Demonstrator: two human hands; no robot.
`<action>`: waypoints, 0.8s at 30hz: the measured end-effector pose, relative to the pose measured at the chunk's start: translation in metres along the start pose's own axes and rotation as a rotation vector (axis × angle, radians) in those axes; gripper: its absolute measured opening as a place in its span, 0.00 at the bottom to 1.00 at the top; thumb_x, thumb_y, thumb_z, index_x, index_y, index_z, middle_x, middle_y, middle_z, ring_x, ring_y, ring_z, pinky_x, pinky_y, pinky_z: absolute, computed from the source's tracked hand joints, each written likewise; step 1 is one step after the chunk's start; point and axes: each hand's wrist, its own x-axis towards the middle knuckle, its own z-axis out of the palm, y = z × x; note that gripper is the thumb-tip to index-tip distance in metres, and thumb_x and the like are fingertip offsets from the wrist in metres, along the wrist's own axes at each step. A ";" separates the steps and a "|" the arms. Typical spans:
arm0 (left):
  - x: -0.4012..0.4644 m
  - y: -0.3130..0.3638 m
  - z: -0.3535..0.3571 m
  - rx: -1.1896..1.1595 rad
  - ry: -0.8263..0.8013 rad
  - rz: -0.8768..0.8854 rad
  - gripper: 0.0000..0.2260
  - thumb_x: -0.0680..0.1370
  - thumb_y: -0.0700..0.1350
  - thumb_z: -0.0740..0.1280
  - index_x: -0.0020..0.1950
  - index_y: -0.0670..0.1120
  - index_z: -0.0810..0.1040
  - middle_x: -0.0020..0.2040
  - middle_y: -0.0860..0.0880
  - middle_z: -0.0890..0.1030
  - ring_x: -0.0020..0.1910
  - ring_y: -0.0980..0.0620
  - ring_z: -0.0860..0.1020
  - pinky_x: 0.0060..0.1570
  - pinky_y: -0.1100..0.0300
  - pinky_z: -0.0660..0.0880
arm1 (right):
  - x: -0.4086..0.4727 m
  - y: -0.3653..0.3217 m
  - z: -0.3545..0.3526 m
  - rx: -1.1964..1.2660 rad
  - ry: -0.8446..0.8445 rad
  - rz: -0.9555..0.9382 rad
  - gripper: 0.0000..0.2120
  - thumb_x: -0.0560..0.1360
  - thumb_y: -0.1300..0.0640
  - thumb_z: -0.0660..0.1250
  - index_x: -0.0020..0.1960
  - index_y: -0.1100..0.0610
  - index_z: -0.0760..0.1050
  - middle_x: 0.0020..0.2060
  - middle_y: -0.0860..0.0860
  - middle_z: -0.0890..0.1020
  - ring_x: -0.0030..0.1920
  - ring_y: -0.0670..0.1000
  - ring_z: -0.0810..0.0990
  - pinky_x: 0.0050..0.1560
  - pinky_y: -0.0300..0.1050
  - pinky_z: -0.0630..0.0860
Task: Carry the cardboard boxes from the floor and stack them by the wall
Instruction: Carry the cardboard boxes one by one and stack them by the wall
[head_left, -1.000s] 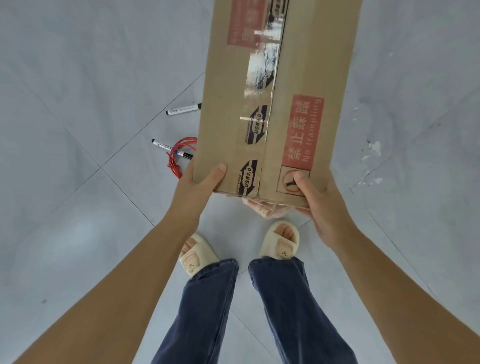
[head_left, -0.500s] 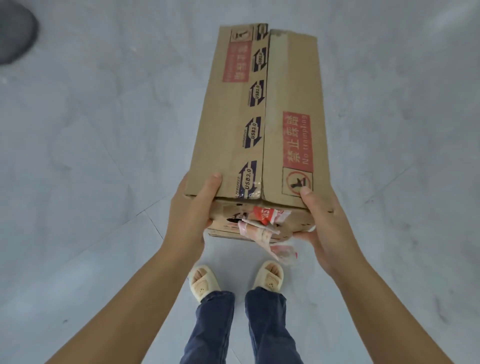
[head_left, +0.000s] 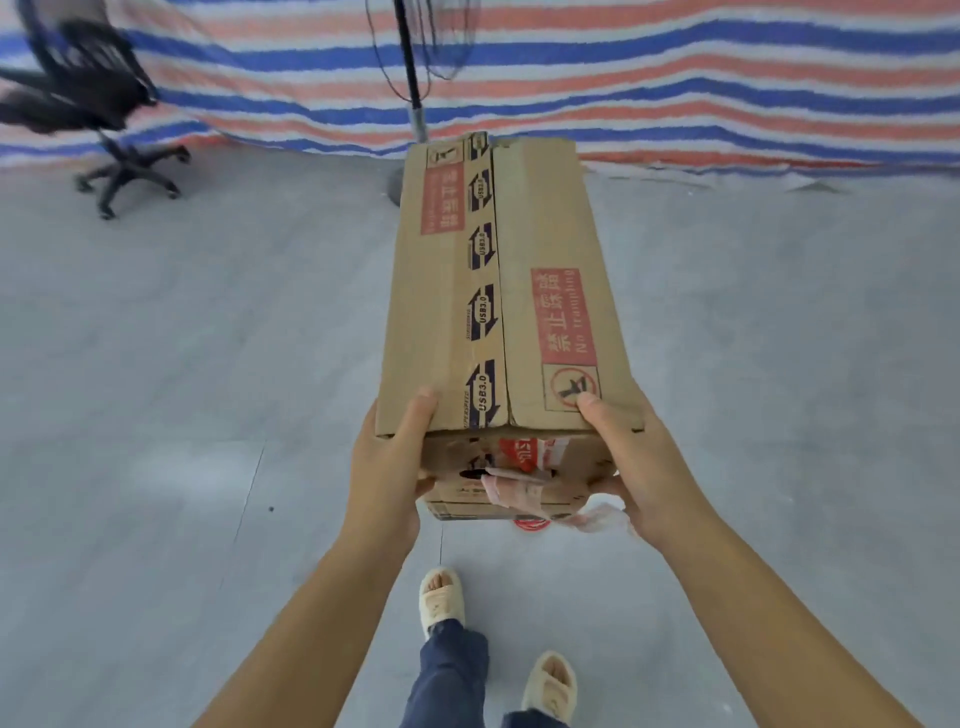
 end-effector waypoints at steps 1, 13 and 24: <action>-0.010 -0.002 -0.014 -0.033 0.055 0.002 0.07 0.76 0.53 0.68 0.52 0.55 0.75 0.36 0.63 0.83 0.33 0.66 0.80 0.31 0.62 0.76 | -0.004 -0.002 0.011 -0.021 -0.050 -0.001 0.17 0.67 0.41 0.70 0.56 0.36 0.74 0.49 0.42 0.84 0.52 0.50 0.83 0.55 0.61 0.79; -0.101 -0.020 -0.234 -0.367 0.600 -0.066 0.08 0.75 0.55 0.69 0.50 0.56 0.76 0.38 0.59 0.83 0.38 0.62 0.80 0.47 0.46 0.79 | -0.063 0.013 0.231 -0.314 -0.609 0.020 0.10 0.75 0.46 0.67 0.56 0.38 0.74 0.45 0.45 0.85 0.43 0.47 0.85 0.39 0.48 0.80; -0.170 0.001 -0.489 -0.522 0.923 0.145 0.08 0.77 0.53 0.67 0.52 0.52 0.76 0.34 0.63 0.82 0.32 0.66 0.80 0.31 0.58 0.79 | -0.172 0.030 0.517 -0.369 -1.035 -0.033 0.08 0.76 0.48 0.67 0.55 0.42 0.75 0.45 0.49 0.85 0.40 0.47 0.85 0.31 0.43 0.78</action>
